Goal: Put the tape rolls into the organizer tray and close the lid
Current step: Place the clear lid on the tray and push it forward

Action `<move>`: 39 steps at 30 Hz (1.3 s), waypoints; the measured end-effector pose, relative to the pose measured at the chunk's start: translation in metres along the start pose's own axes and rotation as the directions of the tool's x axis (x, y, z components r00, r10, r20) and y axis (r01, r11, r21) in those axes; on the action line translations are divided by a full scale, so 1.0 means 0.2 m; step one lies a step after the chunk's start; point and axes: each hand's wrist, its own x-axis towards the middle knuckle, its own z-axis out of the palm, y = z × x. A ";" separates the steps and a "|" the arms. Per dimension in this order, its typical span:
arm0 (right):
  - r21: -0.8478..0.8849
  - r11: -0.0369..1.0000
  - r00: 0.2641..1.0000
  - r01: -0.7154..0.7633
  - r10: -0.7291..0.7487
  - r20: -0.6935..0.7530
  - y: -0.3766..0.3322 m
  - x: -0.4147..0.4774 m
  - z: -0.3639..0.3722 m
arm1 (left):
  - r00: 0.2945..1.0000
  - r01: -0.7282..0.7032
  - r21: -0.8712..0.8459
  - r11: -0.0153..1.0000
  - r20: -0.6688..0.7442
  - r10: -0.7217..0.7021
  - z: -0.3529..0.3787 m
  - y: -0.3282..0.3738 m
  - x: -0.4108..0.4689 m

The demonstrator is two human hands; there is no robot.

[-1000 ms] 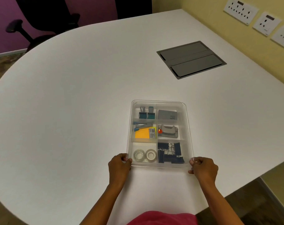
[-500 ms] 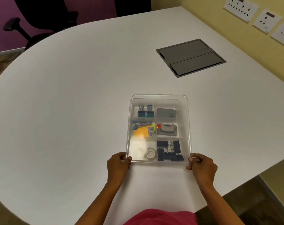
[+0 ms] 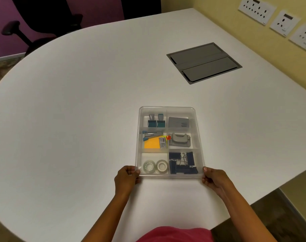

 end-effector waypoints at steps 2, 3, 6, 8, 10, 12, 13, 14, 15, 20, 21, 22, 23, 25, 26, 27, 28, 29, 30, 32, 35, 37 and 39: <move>-0.004 0.999 0.999 -0.031 0.031 -0.013 -0.01 0.02 0.02 | 1.000 0.014 -0.011 1.000 0.010 -0.014 0.00 0.00 0.01; -0.011 0.999 0.999 -0.044 0.043 -0.016 -0.01 0.02 0.02 | 1.000 0.021 -0.018 1.000 0.014 -0.021 0.00 0.00 0.01; -0.011 0.997 0.997 -0.076 0.076 0.007 -0.02 0.03 0.01 | 1.000 0.024 -0.001 1.000 0.018 -0.024 0.00 0.01 0.02; -0.010 0.997 0.996 -0.082 0.082 0.024 -0.02 0.04 -0.01 | 0.999 0.030 0.030 0.999 0.014 -0.031 0.00 0.01 0.03; -0.015 0.997 0.996 -0.078 0.078 0.030 -0.02 0.05 -0.01 | 0.998 0.053 0.043 0.998 0.019 -0.054 0.01 0.02 0.05; -0.023 0.997 0.997 -0.069 0.070 0.032 -0.01 0.05 -0.01 | 0.997 0.073 0.071 0.995 0.033 -0.075 0.02 0.02 0.07; -0.026 0.998 0.997 -0.065 0.066 0.034 -0.01 0.05 -0.01 | 0.996 0.075 0.096 0.993 0.035 -0.078 0.02 0.02 0.07; -0.030 0.997 0.997 -0.064 0.065 0.036 -0.01 0.05 -0.01 | 0.997 0.069 0.132 0.989 0.032 -0.074 0.03 0.02 0.08; -0.035 0.997 0.997 -0.063 0.065 0.038 -0.01 0.05 -0.01 | 0.998 0.059 0.172 0.983 0.026 -0.064 0.04 0.01 0.09; -0.075 0.995 0.996 -0.071 0.075 0.049 -0.02 0.06 -0.02 | 0.996 0.066 0.272 0.960 0.038 -0.079 0.05 0.02 0.12; -0.087 0.994 0.995 -0.073 0.078 0.057 -0.03 0.06 -0.02 | 0.995 0.068 0.268 0.961 0.052 -0.085 0.04 0.02 0.13; -0.104 0.992 0.995 -0.069 0.076 0.064 -0.03 0.05 -0.03 | 0.994 0.065 0.271 0.960 0.070 -0.087 0.03 0.02 0.13; -0.135 0.990 0.996 -0.049 0.058 0.066 -0.04 0.05 -0.03 | 0.992 0.055 0.291 0.955 0.090 -0.084 0.02 0.03 0.14; -0.266 0.963 0.998 0.044 -0.031 0.053 -0.06 0.06 -0.04 | 0.991 0.029 0.341 0.940 0.110 -0.070 0.00 0.06 0.16; -0.342 0.935 0.995 0.099 -0.089 0.046 -0.08 0.07 -0.04 | 0.992 0.014 0.351 0.936 0.111 -0.056 0.00 0.07 0.18; -0.404 0.904 0.990 0.141 -0.137 0.037 -0.10 0.08 -0.03 | 0.993 -0.004 0.356 0.934 0.110 -0.038 0.00 0.09 0.19; -0.443 0.881 0.986 0.163 -0.166 0.032 -0.12 0.09 -0.03 | 0.994 -0.019 0.363 0.932 0.110 -0.023 0.00 0.11 0.20; -0.457 0.872 0.983 0.175 -0.180 0.034 -0.15 0.10 -0.02 | 0.994 -0.032 0.374 0.927 0.113 -0.011 0.01 0.13 0.22; -0.461 0.869 0.982 0.182 -0.184 0.041 -0.18 0.12 0.00 | 0.993 -0.042 0.383 0.923 0.119 -0.004 0.02 0.15 0.24; -0.461 0.867 0.981 0.192 -0.186 0.059 -0.25 0.16 0.03 | 0.990 -0.058 0.392 0.918 0.140 0.003 0.03 0.21 0.28; -0.458 0.865 0.978 0.206 -0.195 0.073 -0.38 0.23 0.09 | 0.987 -0.078 0.416 0.906 0.163 0.010 0.07 0.31 0.38; -0.463 0.858 0.975 0.221 -0.210 0.075 -0.49 0.29 0.13 | 0.986 -0.112 0.435 0.894 0.162 0.045 0.11 0.39 0.44; -0.466 0.852 0.970 0.241 -0.232 0.077 -0.61 0.35 0.18 | 0.981 -0.182 0.487 0.854 0.153 0.121 0.15 0.48 0.51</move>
